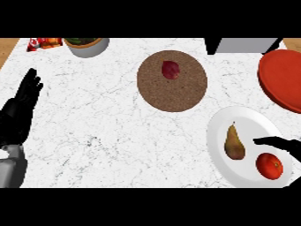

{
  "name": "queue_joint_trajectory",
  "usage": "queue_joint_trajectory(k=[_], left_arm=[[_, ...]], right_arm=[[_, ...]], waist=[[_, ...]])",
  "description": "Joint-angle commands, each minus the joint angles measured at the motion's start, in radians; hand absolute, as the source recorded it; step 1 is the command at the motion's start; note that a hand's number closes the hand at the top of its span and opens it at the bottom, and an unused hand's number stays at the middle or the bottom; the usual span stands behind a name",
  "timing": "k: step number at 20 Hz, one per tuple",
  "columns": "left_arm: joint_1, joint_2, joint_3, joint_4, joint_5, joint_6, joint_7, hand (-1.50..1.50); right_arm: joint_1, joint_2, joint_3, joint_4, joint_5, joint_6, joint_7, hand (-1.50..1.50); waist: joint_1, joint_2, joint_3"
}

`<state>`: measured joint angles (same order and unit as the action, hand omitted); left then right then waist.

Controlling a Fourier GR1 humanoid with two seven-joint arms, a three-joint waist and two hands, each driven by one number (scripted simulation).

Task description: Pick the tomato from the plate and place it in the bowl

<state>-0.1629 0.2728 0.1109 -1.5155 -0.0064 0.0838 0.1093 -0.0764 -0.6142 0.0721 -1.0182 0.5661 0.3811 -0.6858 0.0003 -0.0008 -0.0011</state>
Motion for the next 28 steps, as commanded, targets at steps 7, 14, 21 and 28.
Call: queue_joint_trajectory(k=[7, 14, 21, 28], left_arm=[[0.013, 0.013, 0.03, -0.045, 0.003, -0.043, 0.047, 0.0], [-0.034, 0.015, 0.047, -0.01, -0.001, -0.056, 0.051, 0.0], [-0.023, -0.004, 0.019, -0.021, -0.014, -0.053, 0.023, 0.0], [-0.04, -0.028, -0.015, -0.026, -0.019, -0.058, 0.033, 0.0]], right_arm=[[-0.057, 0.074, 0.001, 0.091, 0.052, -0.016, -0.104, 1.5], [-0.082, 0.098, -0.069, 0.125, 0.043, -0.076, -0.088, 1.5], [-0.283, 0.168, -0.176, 0.136, 0.127, -0.26, 0.535, 1.5], [-0.565, 0.201, -0.168, 0.152, 0.335, -0.43, 1.103, 1.5]], waist=[[0.002, 0.001, 0.001], [0.0, 0.001, 0.001], [0.048, 0.012, -0.004], [0.082, 0.007, -0.005]])
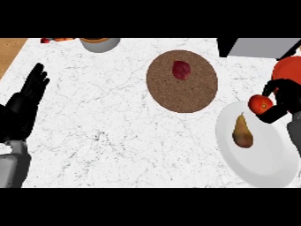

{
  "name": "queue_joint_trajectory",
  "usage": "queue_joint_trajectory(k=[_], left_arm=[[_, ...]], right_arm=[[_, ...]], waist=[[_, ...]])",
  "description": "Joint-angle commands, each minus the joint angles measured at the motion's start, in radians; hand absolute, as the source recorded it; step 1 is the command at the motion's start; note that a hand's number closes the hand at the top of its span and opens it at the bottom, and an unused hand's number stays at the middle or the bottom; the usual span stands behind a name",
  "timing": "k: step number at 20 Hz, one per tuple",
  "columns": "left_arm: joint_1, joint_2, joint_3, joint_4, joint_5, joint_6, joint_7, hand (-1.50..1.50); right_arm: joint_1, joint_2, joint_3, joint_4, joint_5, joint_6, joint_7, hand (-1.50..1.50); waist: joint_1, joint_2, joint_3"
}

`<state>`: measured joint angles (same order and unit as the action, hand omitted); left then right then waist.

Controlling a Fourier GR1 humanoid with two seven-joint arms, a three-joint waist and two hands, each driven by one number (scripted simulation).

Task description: Pick the tomato from the plate and place it in the bowl

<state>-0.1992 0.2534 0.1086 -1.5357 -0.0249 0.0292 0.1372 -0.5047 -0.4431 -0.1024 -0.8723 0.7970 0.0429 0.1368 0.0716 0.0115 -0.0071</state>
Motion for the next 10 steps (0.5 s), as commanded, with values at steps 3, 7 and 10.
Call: queue_joint_trajectory(k=[3, 7, 10], left_arm=[[-0.014, -0.001, 0.01, 0.012, -0.004, 0.014, 0.01, 0.0], [0.004, -0.022, -0.005, 0.019, -0.014, 0.023, 0.008, 0.0], [-0.01, -0.021, 0.016, 0.031, -0.025, 0.051, 0.006, 0.0]], right_arm=[[-0.237, 0.054, 0.054, -0.039, 0.229, -0.172, 0.461, 1.5], [-0.386, 0.046, 0.047, -0.076, 0.331, -0.252, 0.631, 1.5], [-0.437, 0.114, 0.062, -0.098, 0.37, -0.263, 0.733, 1.5]], waist=[[-0.012, -0.012, 0.002], [-0.031, -0.01, 0.004], [-0.056, -0.01, 0.006]])
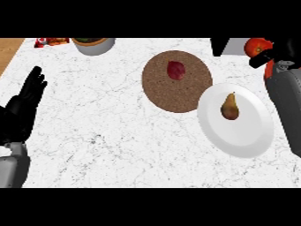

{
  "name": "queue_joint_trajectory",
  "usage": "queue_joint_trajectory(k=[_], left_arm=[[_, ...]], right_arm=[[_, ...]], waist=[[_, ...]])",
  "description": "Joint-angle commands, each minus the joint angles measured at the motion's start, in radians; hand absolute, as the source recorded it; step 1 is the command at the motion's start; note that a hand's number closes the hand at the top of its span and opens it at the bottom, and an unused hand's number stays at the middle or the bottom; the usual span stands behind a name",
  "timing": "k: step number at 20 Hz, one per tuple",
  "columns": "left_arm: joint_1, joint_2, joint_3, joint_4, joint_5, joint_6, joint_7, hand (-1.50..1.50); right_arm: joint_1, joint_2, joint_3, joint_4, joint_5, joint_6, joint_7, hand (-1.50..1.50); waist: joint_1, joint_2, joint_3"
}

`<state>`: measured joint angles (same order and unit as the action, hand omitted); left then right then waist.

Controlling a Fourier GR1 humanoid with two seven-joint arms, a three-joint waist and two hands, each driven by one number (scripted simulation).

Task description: Pick the tomato from the plate and place it in the bowl

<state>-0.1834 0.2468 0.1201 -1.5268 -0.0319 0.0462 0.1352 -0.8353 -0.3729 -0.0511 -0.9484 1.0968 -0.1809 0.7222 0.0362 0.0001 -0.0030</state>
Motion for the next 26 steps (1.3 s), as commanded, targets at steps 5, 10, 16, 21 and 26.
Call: queue_joint_trajectory(k=[5, 10, 16, 21, 26], left_arm=[[0.026, -0.007, 0.014, 0.005, -0.01, 0.006, -0.03, 0.0], [0.037, -0.023, 0.001, -0.079, 0.004, 0.001, 0.041, 0.0], [-0.001, -0.005, 0.024, 0.0, -0.019, 0.007, -0.009, 0.0], [0.046, 0.006, 0.031, -0.041, 0.022, -0.048, -0.02, 0.0], [-0.033, -0.014, 0.015, 0.008, -0.008, -0.016, -0.017, 0.0]], right_arm=[[-0.119, -0.046, -0.071, 0.06, 0.049, -0.058, 0.087, 1.5], [-0.123, -0.083, -0.14, 0.137, -0.007, -0.119, 0.002, 1.5], [-0.038, -0.184, -0.266, 0.268, -0.142, -0.229, -0.253, 1.5], [-0.05, -0.221, -0.314, 0.474, -0.163, -0.331, -0.404, 1.5], [-0.107, -0.279, -0.368, 0.619, -0.191, -0.379, -0.502, 1.5]], waist=[[-0.023, 0.003, 0.003], [-0.019, 0.002, 0.003], [-0.021, 0.008, 0.004], [0.0, 0.012, 0.005], [0.016, 0.025, 0.007]])
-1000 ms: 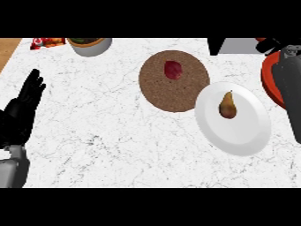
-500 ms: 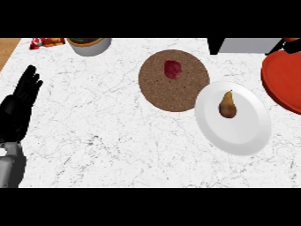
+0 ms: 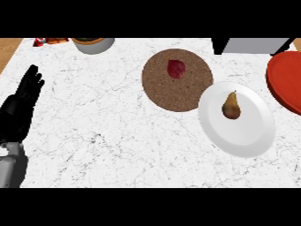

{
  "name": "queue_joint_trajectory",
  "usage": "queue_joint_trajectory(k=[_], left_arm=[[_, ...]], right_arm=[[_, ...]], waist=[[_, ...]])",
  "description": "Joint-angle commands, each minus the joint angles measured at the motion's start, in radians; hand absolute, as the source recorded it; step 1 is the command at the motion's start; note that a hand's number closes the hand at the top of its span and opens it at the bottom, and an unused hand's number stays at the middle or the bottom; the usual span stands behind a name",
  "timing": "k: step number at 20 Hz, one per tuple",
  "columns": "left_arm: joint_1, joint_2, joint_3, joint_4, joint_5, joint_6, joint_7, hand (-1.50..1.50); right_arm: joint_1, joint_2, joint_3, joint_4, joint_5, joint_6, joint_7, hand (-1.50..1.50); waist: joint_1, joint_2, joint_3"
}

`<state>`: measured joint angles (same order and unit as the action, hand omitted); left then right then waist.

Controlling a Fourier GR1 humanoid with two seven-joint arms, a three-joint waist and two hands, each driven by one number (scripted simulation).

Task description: Pick the tomato from the plate and place it in the bowl

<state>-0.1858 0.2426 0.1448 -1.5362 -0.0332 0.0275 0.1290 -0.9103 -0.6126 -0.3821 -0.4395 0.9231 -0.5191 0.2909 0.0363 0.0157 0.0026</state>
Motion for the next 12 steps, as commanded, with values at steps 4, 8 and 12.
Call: queue_joint_trajectory(k=[4, 8, 12], left_arm=[[-0.003, -0.011, -0.017, 0.009, -0.016, 0.001, -0.023, 0.0], [0.003, -0.017, -0.021, -0.017, -0.009, -0.002, -0.015, 0.0], [0.032, -0.011, -0.01, -0.031, 0.008, -0.019, -0.007, 0.0]], right_arm=[[0.019, -0.1, -0.01, 0.229, 0.033, 0.114, 0.076, 1.5], [0.051, -0.108, -0.103, 0.262, -0.07, 0.124, -0.036, -1.5], [0.069, -0.116, -0.142, 0.268, -0.128, 0.224, -0.185, -1.5]], waist=[[0.025, 0.017, 0.0], [0.022, 0.012, 0.003], [0.017, 0.005, 0.003]])
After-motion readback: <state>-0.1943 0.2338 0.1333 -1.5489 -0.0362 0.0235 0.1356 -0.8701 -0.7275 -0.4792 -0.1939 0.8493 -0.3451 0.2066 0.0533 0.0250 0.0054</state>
